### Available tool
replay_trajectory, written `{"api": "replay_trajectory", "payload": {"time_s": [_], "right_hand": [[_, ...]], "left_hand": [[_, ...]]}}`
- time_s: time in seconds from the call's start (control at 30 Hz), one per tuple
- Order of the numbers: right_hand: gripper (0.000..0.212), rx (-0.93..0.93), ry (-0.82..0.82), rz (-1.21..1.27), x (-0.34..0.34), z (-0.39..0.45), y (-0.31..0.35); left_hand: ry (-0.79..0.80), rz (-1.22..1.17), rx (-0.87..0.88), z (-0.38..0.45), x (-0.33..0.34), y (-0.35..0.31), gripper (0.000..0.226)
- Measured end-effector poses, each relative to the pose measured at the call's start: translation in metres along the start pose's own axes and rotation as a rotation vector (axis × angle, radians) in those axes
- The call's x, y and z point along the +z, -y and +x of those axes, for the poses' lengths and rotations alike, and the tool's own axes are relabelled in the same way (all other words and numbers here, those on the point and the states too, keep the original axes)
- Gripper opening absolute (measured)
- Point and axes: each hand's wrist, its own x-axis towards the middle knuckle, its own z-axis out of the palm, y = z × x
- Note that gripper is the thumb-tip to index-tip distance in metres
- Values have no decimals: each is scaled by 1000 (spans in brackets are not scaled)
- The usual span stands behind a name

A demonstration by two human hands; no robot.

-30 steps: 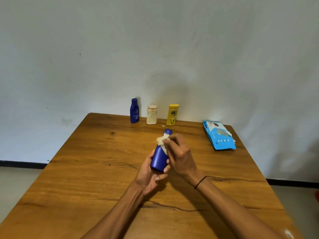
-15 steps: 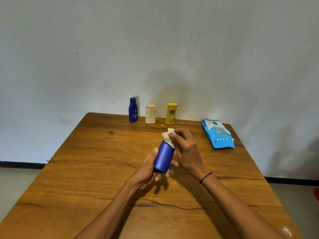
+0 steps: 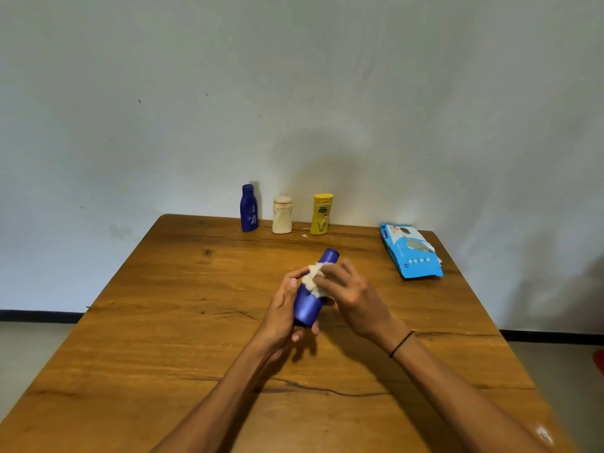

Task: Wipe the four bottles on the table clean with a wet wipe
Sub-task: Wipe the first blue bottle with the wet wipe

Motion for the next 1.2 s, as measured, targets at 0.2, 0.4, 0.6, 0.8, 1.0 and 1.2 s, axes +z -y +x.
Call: {"api": "replay_trajectory", "payload": {"time_s": [0.2,0.4,0.6,0.8,1.0,1.2], "right_hand": [[30,99,-97,-23,6,8,13],[21,-164,-69,35,16,-16,27],[30,195,-301,94,13,12,8],[30,306,-367,171,16,8,28],[32,5,-226,100,24,-1,43],[26,-379,-117,-169,14,-1,23]], "left_hand": [[-55,26,37,10,2,-3,35],[-84,-87,19,14,-3,-1,36],[-25,-348,-111,6,2,-4,40],[29,-223,-200,11,-8,-14,49],[29,-322,-206,13,-10,-2,63],[77,-380,-183,12,-9,-1,90]]}}
